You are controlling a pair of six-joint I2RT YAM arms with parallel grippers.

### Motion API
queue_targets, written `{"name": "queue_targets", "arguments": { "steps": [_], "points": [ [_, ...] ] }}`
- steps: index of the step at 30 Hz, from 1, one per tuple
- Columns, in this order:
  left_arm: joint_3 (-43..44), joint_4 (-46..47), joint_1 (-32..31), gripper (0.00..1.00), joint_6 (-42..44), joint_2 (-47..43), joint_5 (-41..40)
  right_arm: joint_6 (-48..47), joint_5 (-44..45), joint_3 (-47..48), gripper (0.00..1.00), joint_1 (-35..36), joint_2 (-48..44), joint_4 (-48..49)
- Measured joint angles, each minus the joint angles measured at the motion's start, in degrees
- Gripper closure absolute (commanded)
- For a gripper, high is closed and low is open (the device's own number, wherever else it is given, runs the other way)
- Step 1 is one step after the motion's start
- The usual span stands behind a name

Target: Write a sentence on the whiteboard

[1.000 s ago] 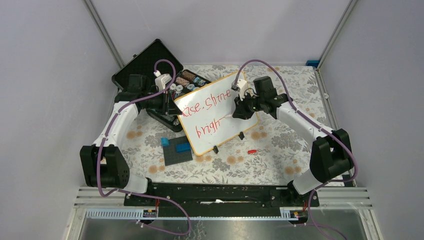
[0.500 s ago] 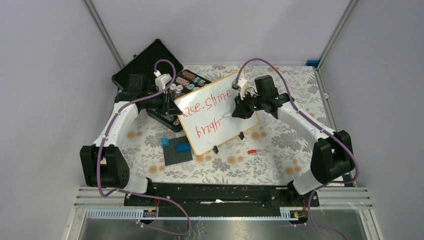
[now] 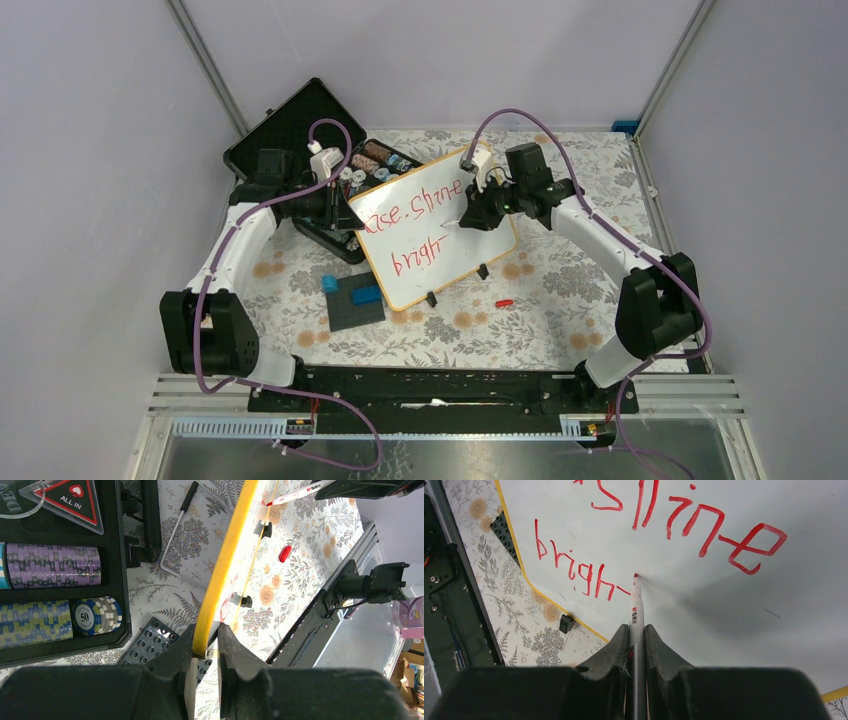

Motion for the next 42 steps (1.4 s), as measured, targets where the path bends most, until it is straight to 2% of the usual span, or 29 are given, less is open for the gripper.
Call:
{"name": "queue_targets", "arguments": {
  "steps": [25, 42],
  "points": [
    [0.0, 0.0, 0.0, 1.00, 0.0, 0.0, 0.0, -0.1, -0.6, -7.0, 1.00, 0.0, -0.9, -0.2],
    [0.0, 0.0, 0.0, 1.00, 0.0, 0.0, 0.0, -2.1, 1.5, -7.3, 1.00, -0.1, -2.1, -0.3]
  ]
}}
